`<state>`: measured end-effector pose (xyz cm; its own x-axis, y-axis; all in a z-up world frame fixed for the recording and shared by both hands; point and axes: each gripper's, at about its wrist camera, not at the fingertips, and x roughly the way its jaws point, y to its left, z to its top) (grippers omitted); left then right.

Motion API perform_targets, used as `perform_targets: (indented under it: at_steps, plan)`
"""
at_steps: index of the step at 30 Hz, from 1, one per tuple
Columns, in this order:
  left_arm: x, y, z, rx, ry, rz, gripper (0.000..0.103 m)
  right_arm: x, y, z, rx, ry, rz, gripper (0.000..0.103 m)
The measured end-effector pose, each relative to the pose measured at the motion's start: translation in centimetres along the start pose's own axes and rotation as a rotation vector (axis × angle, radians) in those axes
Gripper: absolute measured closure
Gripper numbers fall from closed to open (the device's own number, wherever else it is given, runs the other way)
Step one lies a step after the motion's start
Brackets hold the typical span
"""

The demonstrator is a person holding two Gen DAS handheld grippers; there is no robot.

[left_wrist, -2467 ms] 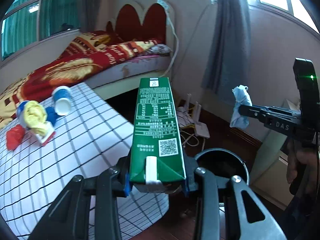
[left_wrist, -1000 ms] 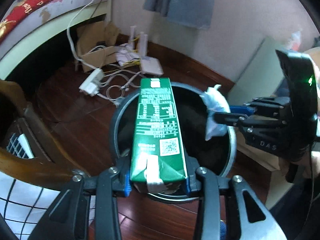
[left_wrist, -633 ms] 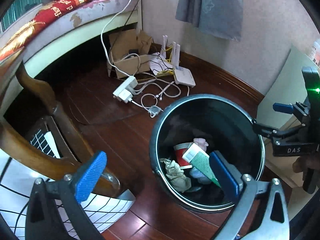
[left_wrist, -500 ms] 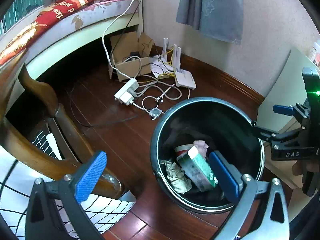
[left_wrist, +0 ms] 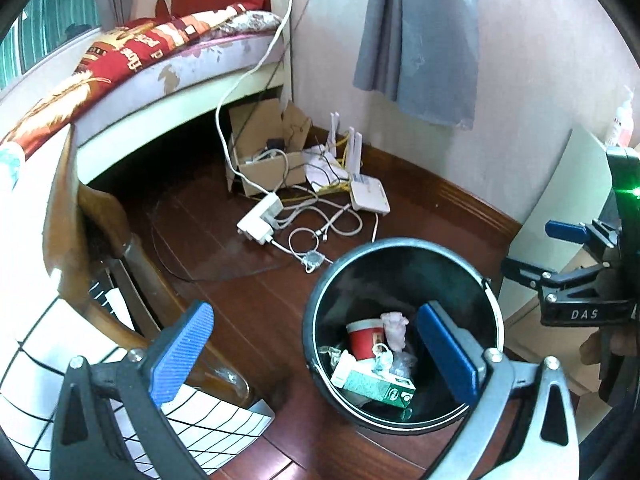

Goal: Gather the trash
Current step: 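Move both empty grippers back toward the trash on the table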

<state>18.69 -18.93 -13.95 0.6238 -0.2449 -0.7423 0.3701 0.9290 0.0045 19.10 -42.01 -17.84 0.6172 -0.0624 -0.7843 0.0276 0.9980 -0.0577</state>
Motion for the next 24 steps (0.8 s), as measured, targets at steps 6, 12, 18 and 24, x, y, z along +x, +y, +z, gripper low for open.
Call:
perform_targets:
  at_steps: [6,12,18,24]
  plan:
    - [-2.2,0.2,0.4,-0.008,-0.042,0.014,0.0,-1.9,0.8,0.8,0.0,-0.031,0.005,0.0]
    - [-4.5,1.2,1.0,-0.034,-0.082,0.032,0.0,-4.1,2.0,1.8,-0.006,-0.07,0.018,0.0]
    - [-6.5,2.5,1.1,-0.056,-0.12,0.065,0.0,-6.4,3.8,3.1,-0.023,-0.129,0.043,0.0]
    - [-8.3,4.2,1.0,-0.086,-0.146,0.099,0.0,-8.3,6.2,4.2,-0.052,-0.174,0.07,0.0]
